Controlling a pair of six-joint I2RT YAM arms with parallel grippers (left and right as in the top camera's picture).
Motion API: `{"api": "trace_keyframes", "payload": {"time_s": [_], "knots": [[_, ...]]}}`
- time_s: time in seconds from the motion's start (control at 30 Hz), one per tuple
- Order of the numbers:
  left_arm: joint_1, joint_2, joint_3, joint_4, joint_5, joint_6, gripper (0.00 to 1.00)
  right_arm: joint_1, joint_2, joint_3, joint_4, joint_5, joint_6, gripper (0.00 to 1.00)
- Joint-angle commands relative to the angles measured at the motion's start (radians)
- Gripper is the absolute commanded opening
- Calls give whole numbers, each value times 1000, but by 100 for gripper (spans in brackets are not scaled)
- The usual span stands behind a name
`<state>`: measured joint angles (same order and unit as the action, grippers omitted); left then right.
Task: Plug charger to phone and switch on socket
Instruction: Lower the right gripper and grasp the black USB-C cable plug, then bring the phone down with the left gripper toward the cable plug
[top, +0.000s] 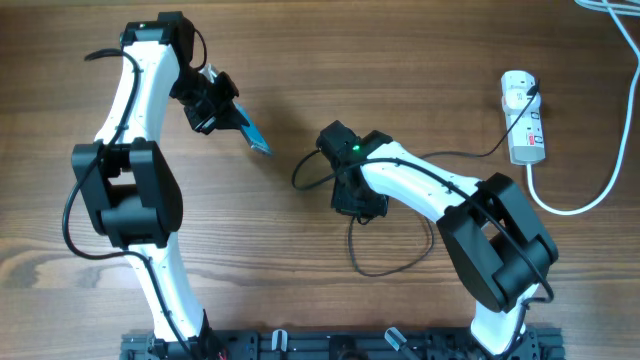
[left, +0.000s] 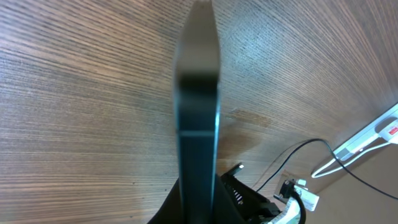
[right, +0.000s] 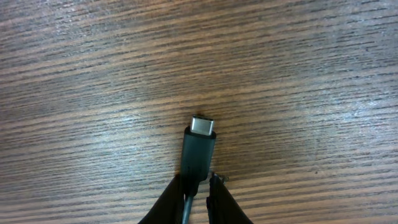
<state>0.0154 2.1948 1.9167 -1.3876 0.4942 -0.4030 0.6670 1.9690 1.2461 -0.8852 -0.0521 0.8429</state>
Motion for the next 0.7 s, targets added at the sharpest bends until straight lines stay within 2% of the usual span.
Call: {"api": "trace_keyframes", "payload": {"time_s": [0.0, 0.37, 0.43, 0.5, 0.67], "knots": [[7, -33, 15, -4, 6, -10, 4, 7, 38, -11, -1, -2, 21, 13], [7, -33, 15, -5, 26, 3, 4, 7, 38, -10, 11, -17, -8, 5], [7, -33, 15, -2, 131, 79, 4, 7, 34, -6, 13, -17, -19, 4], [7, -33, 15, 6, 299, 209, 4, 7, 12, 2, 14, -17, -61, 4], [-10, -33, 15, 14, 636, 445, 4, 7, -169, 13, 2, -89, -182, 4]]}}
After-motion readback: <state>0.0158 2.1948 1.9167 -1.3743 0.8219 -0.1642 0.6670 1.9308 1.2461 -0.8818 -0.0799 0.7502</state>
